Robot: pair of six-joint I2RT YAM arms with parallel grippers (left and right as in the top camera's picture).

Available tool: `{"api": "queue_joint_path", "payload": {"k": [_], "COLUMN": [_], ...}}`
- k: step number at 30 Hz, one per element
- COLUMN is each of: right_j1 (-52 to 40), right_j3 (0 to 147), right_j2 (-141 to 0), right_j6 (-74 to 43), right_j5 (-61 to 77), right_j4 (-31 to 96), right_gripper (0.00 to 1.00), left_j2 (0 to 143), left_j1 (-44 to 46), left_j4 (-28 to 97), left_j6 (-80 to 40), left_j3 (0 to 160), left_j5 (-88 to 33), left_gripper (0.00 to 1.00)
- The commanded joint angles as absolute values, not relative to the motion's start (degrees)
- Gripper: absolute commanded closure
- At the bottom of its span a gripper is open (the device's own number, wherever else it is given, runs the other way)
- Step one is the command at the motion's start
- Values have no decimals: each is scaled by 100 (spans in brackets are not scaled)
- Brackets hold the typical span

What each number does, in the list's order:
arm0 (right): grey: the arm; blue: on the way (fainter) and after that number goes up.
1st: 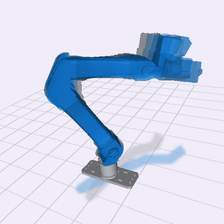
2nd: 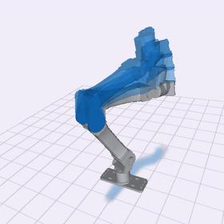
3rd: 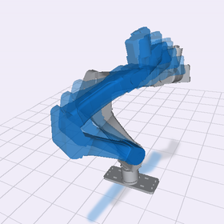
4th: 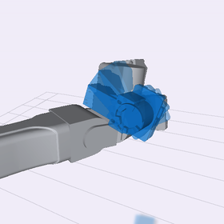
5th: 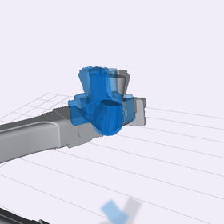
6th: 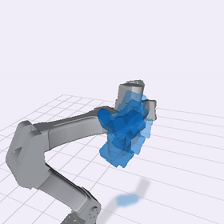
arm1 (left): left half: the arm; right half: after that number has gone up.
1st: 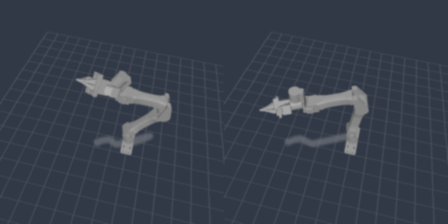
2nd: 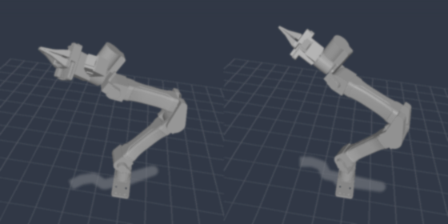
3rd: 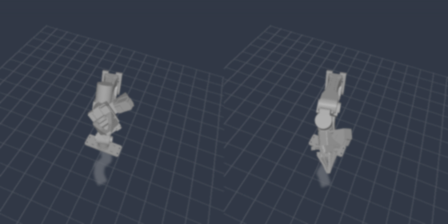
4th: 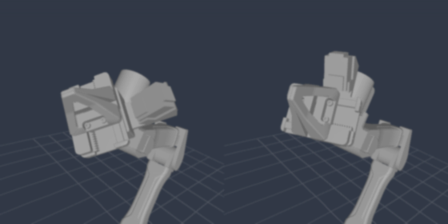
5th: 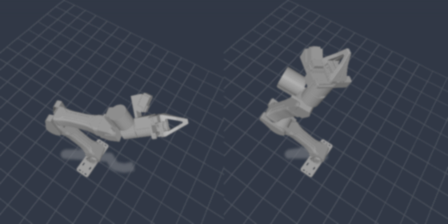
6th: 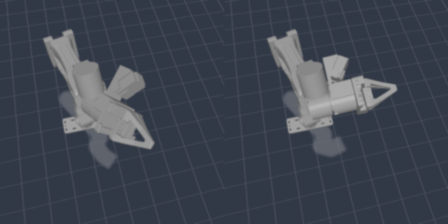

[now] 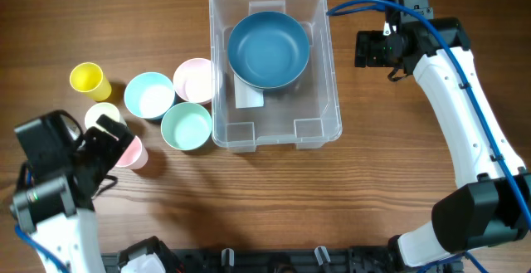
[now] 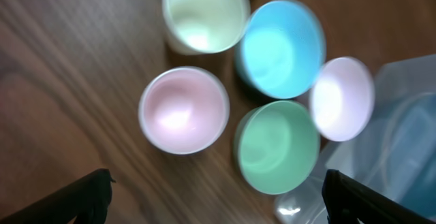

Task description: Pack container

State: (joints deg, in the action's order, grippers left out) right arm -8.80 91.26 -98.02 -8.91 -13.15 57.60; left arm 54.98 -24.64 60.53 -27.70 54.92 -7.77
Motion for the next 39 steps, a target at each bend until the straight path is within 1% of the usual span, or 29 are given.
{"api": "queue_joint_path", "payload": {"k": [1,4,10,20,25,29,31,34,39], "right_j1": [-880,-880,-880,-880,-880,-880,-880,-880,-880], "right_j3": [9153,9153,9153,9153,9153,9153,9153,9153,9153], "right_j2": [-9675,-9675,-9675,-9675,-9675,-9675,-9675,-9675,-9675], "right_j6": [-854,-854,-854,-854,-854,-856,-856,-854,-854], "right_j5": [-1411,-1411,-1411,-1411,-1411,-1411,-1411,-1411,-1411], "right_j4": [5743,5743,5743,5743,5743,5743,5743,5743,5743], "right_gripper": [0,0,0,0,0,0,0,0,0], "left_j2": [6071,6361,6766,6971,6978,6978,6978,6984,6991], "left_j1": [-2995,-3146,-3162,-3162,-3162,-3162,-3164,-3162,-3162], "left_j4": [6213,6219,6322,6123,5730,5489,5387,5334,5293], "left_j6": [-2364,-2222,-2226,-2467,-2491,-2491,-2530,-2578,-2593], "left_j3": [5524,5524,5518,5433,5120,4899,4777,4678,4676], "left_j5": [-1345,-1264,-1039,-784,-779,-720,-672,-633,-633], "left_gripper": [0,0,0,2,9,10,12,12,21]}}
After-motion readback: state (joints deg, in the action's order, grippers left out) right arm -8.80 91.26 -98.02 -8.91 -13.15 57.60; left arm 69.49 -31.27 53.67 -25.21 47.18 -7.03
